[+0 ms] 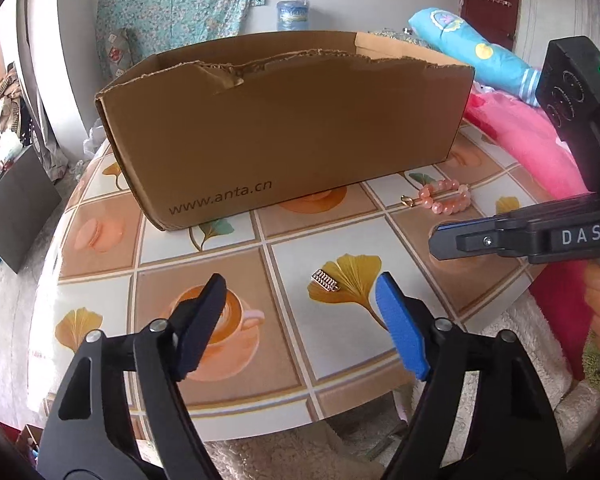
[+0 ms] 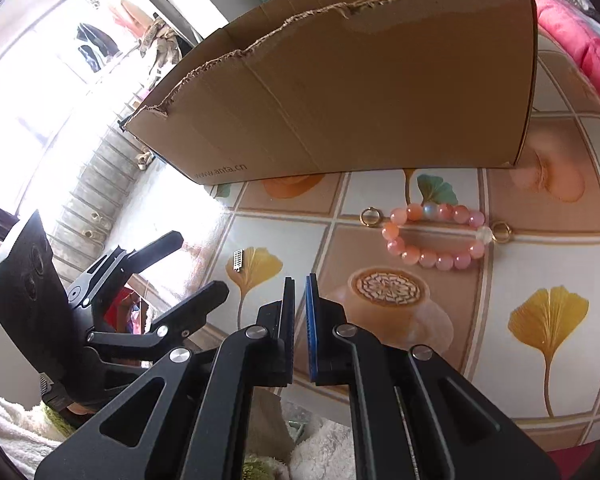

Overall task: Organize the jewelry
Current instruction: 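Lower the left gripper onto the silver spring charm and close it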

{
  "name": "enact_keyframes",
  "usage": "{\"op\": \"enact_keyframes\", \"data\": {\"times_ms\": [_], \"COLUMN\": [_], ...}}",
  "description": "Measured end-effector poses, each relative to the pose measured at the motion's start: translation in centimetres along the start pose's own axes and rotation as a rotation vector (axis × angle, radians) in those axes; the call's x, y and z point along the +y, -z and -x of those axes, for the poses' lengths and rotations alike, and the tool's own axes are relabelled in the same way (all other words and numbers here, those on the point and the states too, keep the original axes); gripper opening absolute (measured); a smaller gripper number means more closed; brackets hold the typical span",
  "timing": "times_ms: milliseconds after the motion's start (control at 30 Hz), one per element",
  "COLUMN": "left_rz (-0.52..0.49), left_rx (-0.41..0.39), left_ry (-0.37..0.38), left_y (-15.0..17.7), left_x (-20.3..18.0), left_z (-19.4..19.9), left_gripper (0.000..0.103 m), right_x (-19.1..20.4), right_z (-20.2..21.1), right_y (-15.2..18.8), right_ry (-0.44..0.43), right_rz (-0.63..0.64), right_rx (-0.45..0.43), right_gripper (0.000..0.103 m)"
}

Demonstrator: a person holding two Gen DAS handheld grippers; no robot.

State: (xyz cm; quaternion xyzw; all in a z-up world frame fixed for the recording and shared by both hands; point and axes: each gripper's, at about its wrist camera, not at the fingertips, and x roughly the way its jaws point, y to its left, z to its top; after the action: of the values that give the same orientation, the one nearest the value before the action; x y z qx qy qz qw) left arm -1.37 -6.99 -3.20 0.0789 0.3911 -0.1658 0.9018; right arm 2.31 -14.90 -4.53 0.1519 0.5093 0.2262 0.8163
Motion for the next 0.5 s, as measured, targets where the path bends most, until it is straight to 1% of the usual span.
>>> {"op": "enact_keyframes", "data": {"times_ms": [33,67,133,233,300,333,400,500], "left_rz": [-0.006,-0.015,-0.051,-0.146,-0.208,-0.237,-0.284,-0.297], "left_rx": [0.009,0.018,0.030,0.049,0.051,0.055,0.067,0.101], "left_ry": [0.007,0.014,0.029,0.046,0.077,0.087,0.112,0.175], "left_y": [0.0,0.0,-0.2,-0.3,-0.6,-0.7,-1.0,-1.4], "left_x": [0.1,0.1,0.1,-0.2,-0.4,-0.5,-0.5,0.1], "left_z": [-0.1,-0.3,-0.6,-1.3,-1.5,-1.5,-1.7,-2.0], "left_gripper": [0.058,0.053,0.046,0.037,0.035,0.034,0.033,0.030], "right_x": [-0.2,-0.8,-1.1,-1.6,-1.8,-3.1,-4.1,-5.8], "right_z": [0.0,0.2,0.1,-0.3,-0.4,0.0,0.0,0.6], "right_y": [0.2,0.4,0.3,0.3,0.4,0.1,0.0,0.1], "right_ry": [-0.007,-0.014,-0.029,-0.053,-0.070,-0.078,-0.096,-0.117], "right_rz": [-0.005,-0.009,-0.015,-0.020,-0.021,-0.023,-0.031,-0.054], "right_rx": [0.001,0.000,0.000,0.001,0.002,0.002,-0.001,-0.005], "right_gripper": [0.006,0.006,0.006,0.006,0.006,0.006,0.006,0.006]}}
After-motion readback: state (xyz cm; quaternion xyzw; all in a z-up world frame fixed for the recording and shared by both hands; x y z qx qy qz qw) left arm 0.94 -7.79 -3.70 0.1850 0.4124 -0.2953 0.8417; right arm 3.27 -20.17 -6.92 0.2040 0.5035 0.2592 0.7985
